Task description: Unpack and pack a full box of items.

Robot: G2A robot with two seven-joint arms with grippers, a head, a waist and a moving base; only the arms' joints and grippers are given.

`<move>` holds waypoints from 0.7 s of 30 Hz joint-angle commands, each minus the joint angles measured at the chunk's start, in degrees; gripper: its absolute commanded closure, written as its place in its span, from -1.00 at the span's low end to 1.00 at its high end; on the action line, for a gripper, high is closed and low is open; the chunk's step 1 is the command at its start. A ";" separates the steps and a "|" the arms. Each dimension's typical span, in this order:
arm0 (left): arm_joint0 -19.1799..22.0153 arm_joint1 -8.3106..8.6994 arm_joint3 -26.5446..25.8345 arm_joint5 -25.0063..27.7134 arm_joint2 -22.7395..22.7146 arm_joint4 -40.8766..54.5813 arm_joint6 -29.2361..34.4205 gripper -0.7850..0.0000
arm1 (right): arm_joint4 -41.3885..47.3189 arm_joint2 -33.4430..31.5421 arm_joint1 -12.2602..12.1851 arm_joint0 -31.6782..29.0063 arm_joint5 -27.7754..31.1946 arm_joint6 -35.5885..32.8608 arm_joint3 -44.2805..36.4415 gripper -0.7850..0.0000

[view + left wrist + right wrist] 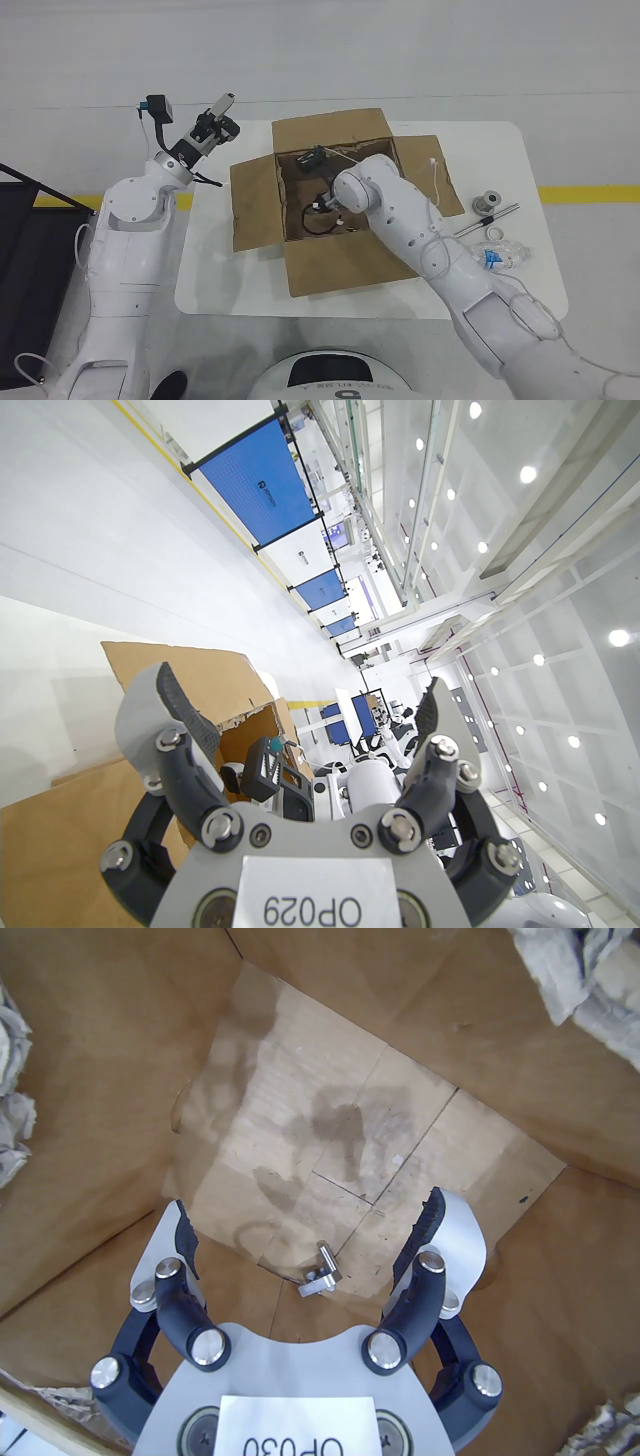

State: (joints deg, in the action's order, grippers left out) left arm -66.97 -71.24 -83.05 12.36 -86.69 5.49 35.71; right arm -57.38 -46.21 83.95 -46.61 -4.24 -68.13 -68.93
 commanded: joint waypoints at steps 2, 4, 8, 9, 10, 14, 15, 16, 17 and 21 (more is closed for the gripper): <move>0.01 0.00 0.02 -0.01 0.00 0.04 0.00 -1.00 | 1.72 -1.16 0.05 -1.28 -3.48 0.78 -1.69 -1.00; 0.01 0.00 0.02 -0.01 0.00 0.04 0.00 -1.00 | 2.61 -1.09 0.15 -2.38 -5.41 -0.34 -3.62 -1.00; 0.01 0.00 0.02 -0.01 0.00 0.04 0.00 -1.00 | 5.25 -1.24 0.37 -4.56 -8.15 -0.34 -6.20 -1.00; 0.01 0.00 0.02 -0.01 0.00 0.04 0.00 -1.00 | 5.18 -0.59 0.55 -5.01 -9.14 0.07 -6.56 -1.00; 0.01 0.00 0.02 -0.01 0.00 0.04 0.00 -1.00 | 5.04 0.09 0.75 -5.33 -10.02 0.54 -6.74 -1.00; 0.01 0.00 0.02 -0.01 0.00 0.04 0.00 -1.00 | 6.10 2.36 1.77 -5.92 -12.85 2.87 -6.51 -1.00; 0.01 0.00 0.02 -0.01 0.00 0.04 0.00 -1.00 | 6.68 2.69 2.02 -5.96 -13.34 3.53 -6.30 -1.00; 0.01 0.00 0.02 -0.01 0.00 0.04 0.00 -1.00 | 7.40 2.93 2.28 -6.10 -13.90 4.53 -6.28 -1.00; 0.01 0.00 0.02 -0.01 0.00 0.04 0.00 -1.00 | 8.12 3.13 2.50 -6.27 -14.16 5.47 -6.27 -1.00; 0.01 0.00 0.02 -0.01 0.00 0.04 0.00 -1.00 | 10.48 3.37 3.11 -7.73 -15.33 9.94 -7.30 -1.00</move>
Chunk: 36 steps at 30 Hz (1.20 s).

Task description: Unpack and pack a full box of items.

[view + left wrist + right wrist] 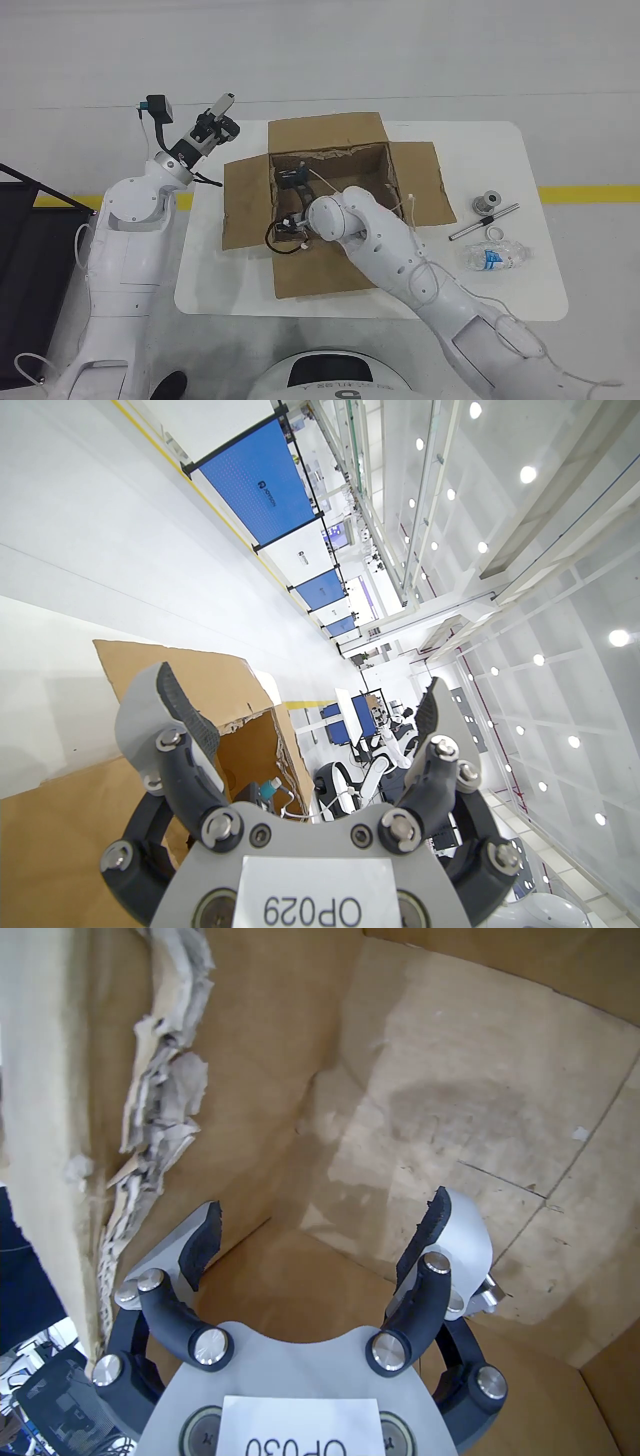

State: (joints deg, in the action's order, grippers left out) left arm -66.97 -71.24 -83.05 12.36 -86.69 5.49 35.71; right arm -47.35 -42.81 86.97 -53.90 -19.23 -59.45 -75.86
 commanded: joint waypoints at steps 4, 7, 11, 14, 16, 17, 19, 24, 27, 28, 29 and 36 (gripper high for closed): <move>0.01 0.00 0.02 -0.01 0.00 0.04 0.00 -1.00 | 0.71 -0.45 0.25 -2.85 -2.81 6.53 -2.35 -1.00; 0.01 0.00 0.02 -0.01 0.00 0.04 0.00 -1.00 | -1.14 -1.21 -0.18 -5.79 -3.64 11.03 -5.28 -1.00; 0.01 0.00 0.02 -0.01 0.00 0.04 0.00 -1.00 | -3.22 -3.33 -1.36 -9.96 -0.46 14.89 -9.73 -1.00; 0.01 0.00 0.02 -0.01 0.00 0.04 0.00 -1.00 | -3.22 -3.33 -1.36 -9.96 -0.46 14.89 -9.73 -1.00; 0.01 0.00 0.02 -0.01 0.00 0.04 0.00 -1.00 | -3.22 -3.33 -1.36 -9.96 -0.46 14.89 -9.73 -1.00; 0.01 0.00 0.02 -0.01 0.00 0.04 0.00 -1.00 | -3.22 -3.33 -1.36 -9.96 -0.46 14.89 -9.73 -1.00; 0.01 0.00 0.02 -0.01 0.00 0.04 0.00 -1.00 | -3.22 -3.33 -1.36 -9.96 -0.46 14.89 -9.73 -1.00; 0.01 0.00 0.02 -0.01 0.00 0.04 0.00 -1.00 | -3.22 -3.33 -1.36 -9.96 -0.46 14.89 -9.73 -1.00; 0.01 0.00 0.02 -0.01 0.00 0.04 0.00 -1.00 | -3.22 -3.33 -1.36 -9.96 -0.46 14.89 -9.73 -1.00; 0.01 0.00 0.02 -0.01 0.00 0.04 0.00 -1.00 | -3.22 -3.33 -1.36 -9.96 -0.46 14.89 -9.73 -1.00; 0.01 0.00 0.02 -0.01 0.00 0.04 0.00 -1.00 | -3.22 -3.33 -1.36 -9.96 -0.46 14.89 -9.73 -1.00; 0.01 0.00 0.02 -0.01 0.00 0.04 0.00 -1.00 | -3.22 -3.33 -1.36 -9.96 -0.46 14.89 -9.73 -1.00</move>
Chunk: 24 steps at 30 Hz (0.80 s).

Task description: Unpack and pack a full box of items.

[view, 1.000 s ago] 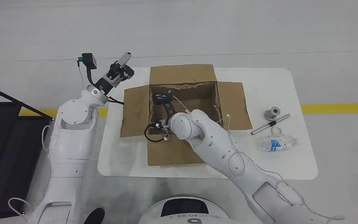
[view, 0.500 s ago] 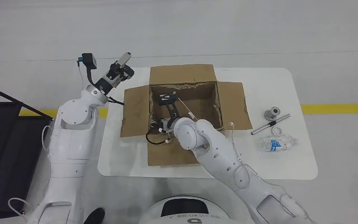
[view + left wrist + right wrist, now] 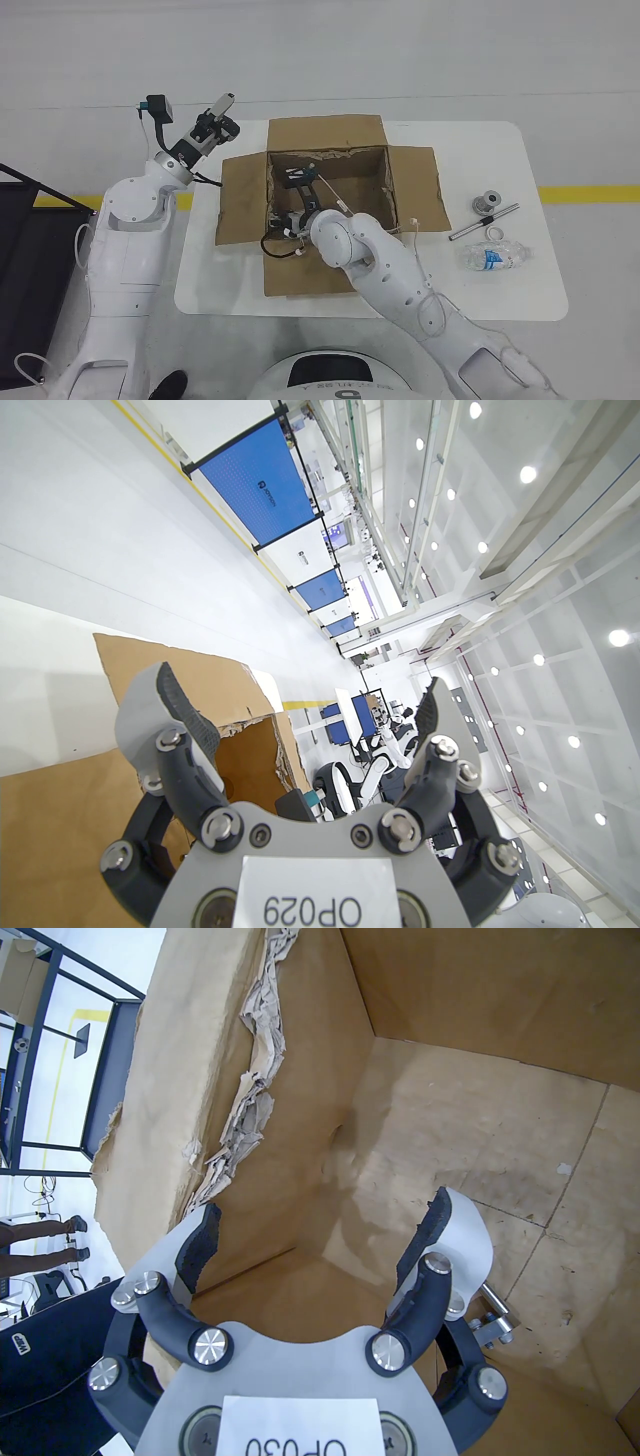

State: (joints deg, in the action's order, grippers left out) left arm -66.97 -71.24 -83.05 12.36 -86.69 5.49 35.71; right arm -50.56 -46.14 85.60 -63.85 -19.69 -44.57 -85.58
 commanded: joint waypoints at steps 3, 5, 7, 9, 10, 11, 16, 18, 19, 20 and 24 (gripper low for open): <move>0.01 0.00 0.02 -0.01 0.00 0.04 0.00 -1.00 | 0.00 0.00 0.00 -0.01 0.01 0.01 -0.01 -1.00; 0.01 0.00 0.02 -0.01 0.00 0.04 0.00 -1.00 | 0.00 0.00 0.00 -0.01 0.01 0.01 -0.01 -1.00; 0.01 0.00 0.02 -0.01 0.00 0.04 0.00 -1.00 | 0.00 0.00 0.00 -0.01 0.01 0.01 -0.01 -1.00; 0.01 0.00 0.02 -0.01 0.00 0.04 0.00 -1.00 | -0.48 -0.40 -0.03 -0.18 -0.34 1.59 0.02 -1.00; 0.01 0.00 0.02 -0.01 0.00 0.04 0.00 -1.00 | -0.67 -0.64 -0.02 -0.37 -0.73 2.58 0.03 -1.00; 0.01 0.00 0.02 -0.01 0.00 0.04 0.00 -1.00 | -0.81 -0.86 0.01 -0.42 -1.17 3.24 -0.06 -1.00; 0.01 0.00 0.02 -0.01 0.00 0.04 0.00 -1.00 | -0.81 -1.71 0.08 -0.45 -1.81 4.08 -0.77 -1.00; 0.01 0.00 0.02 -0.01 0.00 0.04 0.00 -1.00 | -0.53 -2.00 0.09 -0.43 -1.65 3.96 -0.85 -1.00; 0.01 0.00 0.02 -0.01 0.00 0.04 0.00 -1.00 | -0.53 -2.00 0.09 -0.43 -1.65 3.96 -0.85 -1.00; 0.01 0.00 0.02 -0.01 0.00 0.04 0.00 -1.00 | -0.53 -2.00 0.09 -0.43 -1.65 3.96 -0.85 -1.00; 0.01 0.00 0.02 -0.01 0.00 0.04 0.00 -1.00 | -0.53 -2.00 0.09 -0.43 -1.65 3.96 -0.85 -1.00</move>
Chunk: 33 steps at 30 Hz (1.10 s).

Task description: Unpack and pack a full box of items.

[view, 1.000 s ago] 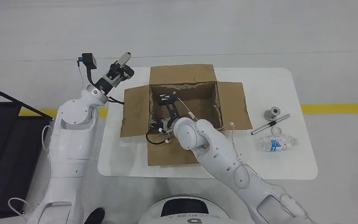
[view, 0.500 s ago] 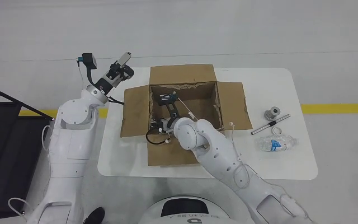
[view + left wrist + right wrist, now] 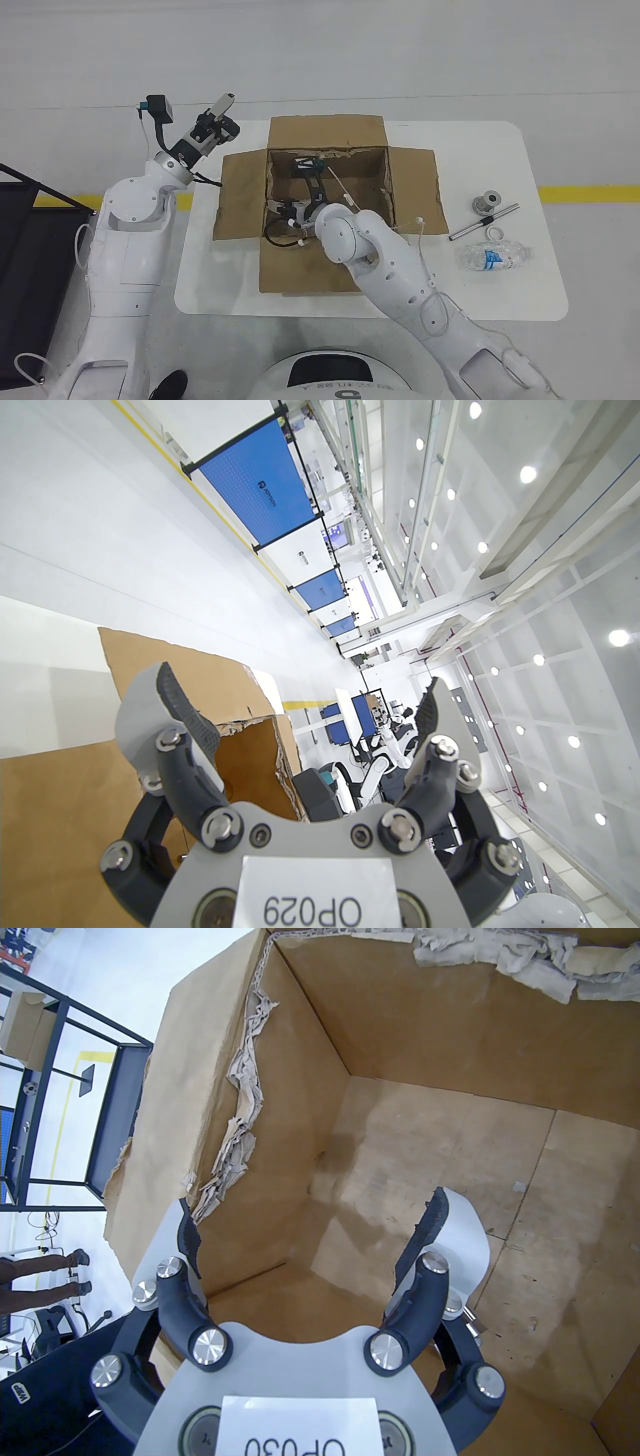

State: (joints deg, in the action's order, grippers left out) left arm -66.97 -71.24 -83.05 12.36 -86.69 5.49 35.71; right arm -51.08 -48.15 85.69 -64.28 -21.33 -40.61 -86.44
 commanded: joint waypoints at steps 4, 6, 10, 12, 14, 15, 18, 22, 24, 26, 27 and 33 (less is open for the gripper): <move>0.01 0.00 0.02 -0.01 0.00 0.04 0.00 -1.00 | -0.01 0.00 0.00 0.00 -0.01 0.00 0.00 -1.00; 0.01 0.00 0.02 -0.01 0.00 0.04 0.00 -1.00 | -0.01 0.00 0.00 0.00 -0.01 0.00 0.00 -1.00; 0.01 0.00 0.02 -0.01 0.00 0.04 0.00 -1.00 | 0.57 -1.56 -0.17 -1.13 0.37 3.16 -1.12 -1.00; 0.01 0.00 0.02 -0.01 0.00 0.04 0.00 -1.00 | 1.30 -3.40 -0.54 -2.69 1.17 4.52 -3.32 -1.00; 0.01 0.00 0.02 -0.01 0.00 0.04 0.00 -1.00 | 1.63 -5.36 -1.02 -4.57 2.07 5.34 -5.85 -1.00; 0.01 0.00 0.02 -0.01 0.00 0.04 0.00 -1.00 | 1.72 -6.36 -1.28 -5.52 2.50 5.53 -7.31 -1.00; 0.01 0.00 0.02 -0.01 0.00 0.04 0.00 -1.00 | 1.36 -8.49 -1.89 -8.23 3.37 6.30 -10.80 -1.00; 0.01 0.00 0.02 -0.01 0.00 0.04 0.00 -1.00 | 1.04 -9.90 -2.28 -9.94 3.49 6.51 -12.83 -1.00; 0.01 0.00 0.02 -0.01 0.00 0.04 0.00 -1.00 | 0.64 -10.03 -2.35 -10.11 3.21 6.22 -13.04 -1.00; 0.01 0.00 0.02 -0.01 0.00 0.04 0.00 -1.00 | 0.32 -10.02 -2.37 -10.14 2.71 6.06 -13.08 -1.00; 0.01 0.00 0.02 -0.01 0.00 0.04 0.00 -1.00 | 0.21 -9.99 -2.37 -10.12 2.53 6.02 -13.12 -1.00; 0.01 0.00 0.02 -0.01 0.00 0.04 0.00 -1.00 | 0.33 -10.35 -2.42 -10.51 2.04 6.27 -13.68 -1.00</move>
State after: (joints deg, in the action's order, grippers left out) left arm -66.97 -71.24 -83.05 12.36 -86.69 5.49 35.71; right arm -50.74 -58.45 83.28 -74.74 -19.25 -34.36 -100.07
